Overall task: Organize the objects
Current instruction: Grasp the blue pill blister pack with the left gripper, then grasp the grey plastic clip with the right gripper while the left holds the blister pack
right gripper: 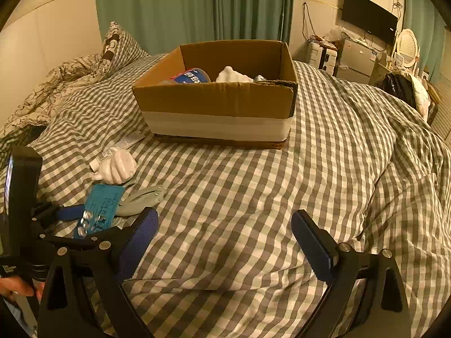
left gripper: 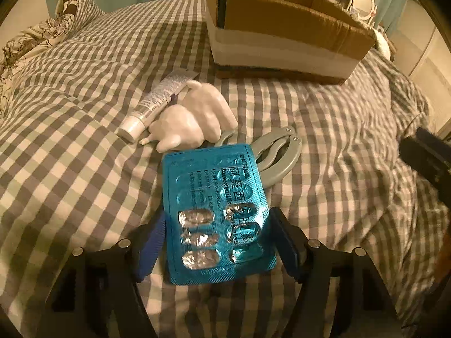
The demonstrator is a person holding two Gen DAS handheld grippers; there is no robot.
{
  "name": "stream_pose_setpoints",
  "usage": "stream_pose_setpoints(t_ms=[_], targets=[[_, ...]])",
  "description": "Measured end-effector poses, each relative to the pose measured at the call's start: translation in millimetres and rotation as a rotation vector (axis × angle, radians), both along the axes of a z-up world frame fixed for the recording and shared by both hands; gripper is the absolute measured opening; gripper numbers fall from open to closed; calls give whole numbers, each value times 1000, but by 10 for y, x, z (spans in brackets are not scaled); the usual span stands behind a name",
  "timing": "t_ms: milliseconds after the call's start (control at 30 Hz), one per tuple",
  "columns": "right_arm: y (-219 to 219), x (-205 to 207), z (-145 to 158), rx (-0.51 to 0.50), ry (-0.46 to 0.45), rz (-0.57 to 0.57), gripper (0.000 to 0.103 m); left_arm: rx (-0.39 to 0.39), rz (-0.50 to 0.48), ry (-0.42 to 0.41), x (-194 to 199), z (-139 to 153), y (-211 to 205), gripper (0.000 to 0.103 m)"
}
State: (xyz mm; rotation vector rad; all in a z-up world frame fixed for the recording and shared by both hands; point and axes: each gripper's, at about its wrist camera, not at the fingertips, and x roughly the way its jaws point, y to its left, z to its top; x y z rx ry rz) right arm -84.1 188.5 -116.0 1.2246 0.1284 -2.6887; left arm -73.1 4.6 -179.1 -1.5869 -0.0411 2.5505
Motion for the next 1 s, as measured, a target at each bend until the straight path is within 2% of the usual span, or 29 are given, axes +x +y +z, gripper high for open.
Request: stream_pose_setpoints(t_ms=[400, 600, 767, 1000], targets=[[-379, -119, -126, -1, -31, 79, 96, -51, 60, 189, -38, 668, -329, 71], [-767, -260, -363, -18, -111, 137, 96, -102, 124, 217, -60, 691, -523, 71], [-1026, -316, -569, -7, -165, 172, 96, -83, 138, 229, -90, 689, -651, 71], [-1250, -556, -799, -34, -237, 140, 96, -10, 164, 224, -111, 648, -787, 71]])
